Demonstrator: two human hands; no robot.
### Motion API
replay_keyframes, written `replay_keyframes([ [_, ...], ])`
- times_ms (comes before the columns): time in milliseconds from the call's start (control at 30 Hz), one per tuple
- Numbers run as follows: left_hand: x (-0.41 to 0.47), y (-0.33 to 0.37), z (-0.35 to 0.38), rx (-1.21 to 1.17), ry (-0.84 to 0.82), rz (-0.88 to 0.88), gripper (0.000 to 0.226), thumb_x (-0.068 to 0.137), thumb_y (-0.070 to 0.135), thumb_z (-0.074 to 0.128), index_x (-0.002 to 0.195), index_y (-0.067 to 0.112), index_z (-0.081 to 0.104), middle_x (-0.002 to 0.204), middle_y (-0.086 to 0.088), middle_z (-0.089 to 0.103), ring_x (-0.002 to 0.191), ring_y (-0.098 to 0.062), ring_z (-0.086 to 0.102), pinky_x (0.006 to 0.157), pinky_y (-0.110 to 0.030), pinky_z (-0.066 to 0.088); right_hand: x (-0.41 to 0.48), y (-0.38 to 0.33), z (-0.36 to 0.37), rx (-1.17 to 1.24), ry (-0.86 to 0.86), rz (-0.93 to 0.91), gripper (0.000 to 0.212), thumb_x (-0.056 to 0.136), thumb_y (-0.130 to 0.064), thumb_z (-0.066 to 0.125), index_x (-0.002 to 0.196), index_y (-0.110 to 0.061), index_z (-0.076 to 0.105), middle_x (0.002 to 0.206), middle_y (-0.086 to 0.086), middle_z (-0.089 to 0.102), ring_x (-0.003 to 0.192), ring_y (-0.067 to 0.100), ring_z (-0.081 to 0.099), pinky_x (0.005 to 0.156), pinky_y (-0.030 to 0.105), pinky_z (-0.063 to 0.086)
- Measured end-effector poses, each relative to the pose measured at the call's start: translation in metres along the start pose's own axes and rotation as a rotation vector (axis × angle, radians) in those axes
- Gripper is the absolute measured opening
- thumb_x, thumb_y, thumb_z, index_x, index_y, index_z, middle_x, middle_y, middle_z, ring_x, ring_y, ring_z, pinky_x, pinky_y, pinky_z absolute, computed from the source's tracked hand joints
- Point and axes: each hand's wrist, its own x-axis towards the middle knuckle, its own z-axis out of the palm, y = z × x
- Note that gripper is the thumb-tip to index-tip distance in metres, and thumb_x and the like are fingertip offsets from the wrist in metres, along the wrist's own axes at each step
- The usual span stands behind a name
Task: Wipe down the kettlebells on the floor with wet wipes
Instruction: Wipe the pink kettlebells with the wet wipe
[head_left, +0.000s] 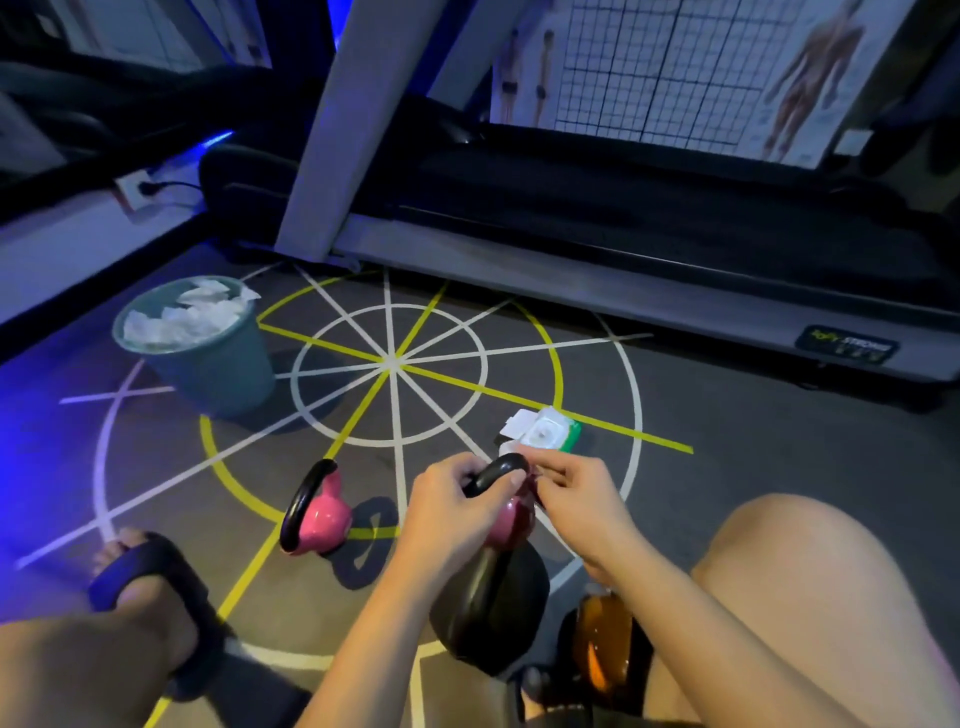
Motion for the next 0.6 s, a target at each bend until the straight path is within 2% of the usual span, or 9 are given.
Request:
replay_keyframes([
  [67, 0.000, 0.004, 0.006, 0.041, -0.012, 0.026, 0.030, 0.084, 0.047, 0.076, 0.074, 0.020, 0.067, 0.067, 0.001, 0.068, 0.066, -0.011, 0.062, 0.058, -0.022, 0.044, -0.001, 0.003, -0.008, 0.009, 0.052, -0.020, 0.039, 0.097, -0.005, 0.054, 0.116, -0.032, 0.073, 0.116, -0.012, 0.072, 0.110, 0.004, 0.065, 0.095, 0.029, 0.055],
  [133, -0.001, 0.004, 0.012, 0.122, -0.021, 0.063, 0.029, 0.085, 0.049, 0.074, 0.076, 0.023, 0.066, 0.067, 0.005, 0.066, 0.066, -0.005, 0.060, 0.055, -0.018, 0.041, -0.004, 0.004, -0.013, 0.007, 0.107, -0.030, 0.033, 0.097, -0.012, 0.059, 0.113, -0.036, 0.074, 0.114, -0.012, 0.073, 0.109, 0.005, 0.066, 0.095, 0.033, 0.056],
  [300, -0.001, -0.004, 0.008, 0.208, -0.055, 0.124, 0.024, 0.089, 0.050, 0.069, 0.084, 0.028, 0.063, 0.074, 0.008, 0.065, 0.072, -0.003, 0.059, 0.063, -0.021, 0.046, -0.006, 0.005, -0.015, 0.047, 0.107, -0.005, 0.031, 0.095, -0.015, 0.064, 0.109, -0.041, 0.074, 0.114, -0.009, 0.073, 0.107, 0.007, 0.066, 0.092, 0.031, 0.057],
  [433, -0.003, -0.002, 0.006, 0.269, -0.154, 0.223, 0.016, 0.095, 0.042, 0.066, 0.093, 0.028, 0.058, 0.083, 0.010, 0.062, 0.078, 0.000, 0.056, 0.065, -0.014, 0.041, -0.007, 0.012, -0.014, -0.019, 0.069, 0.095, 0.030, 0.096, -0.009, 0.060, 0.111, -0.029, 0.076, 0.098, -0.009, 0.077, 0.098, 0.009, 0.070, 0.086, 0.027, 0.058],
  [533, -0.009, -0.007, 0.010, 0.238, -0.173, 0.242, 0.017, 0.096, 0.048, 0.062, 0.100, 0.032, 0.058, 0.084, 0.013, 0.066, 0.081, -0.001, 0.060, 0.070, -0.023, 0.048, -0.010, 0.012, -0.012, 0.001, 0.046, 0.129, 0.032, 0.096, -0.005, 0.058, 0.104, -0.028, 0.078, 0.096, -0.006, 0.077, 0.099, 0.012, 0.070, 0.086, 0.029, 0.059],
  [600, -0.009, -0.009, 0.012, 0.236, -0.163, 0.245, 0.018, 0.097, 0.051, 0.060, 0.104, 0.034, 0.058, 0.083, 0.013, 0.067, 0.081, -0.002, 0.062, 0.073, -0.029, 0.051, -0.011, 0.001, -0.016, 0.097, 0.124, 0.070, 0.030, 0.096, -0.006, 0.060, 0.109, -0.027, 0.077, 0.097, -0.005, 0.075, 0.091, 0.004, 0.069, 0.076, 0.021, 0.058],
])
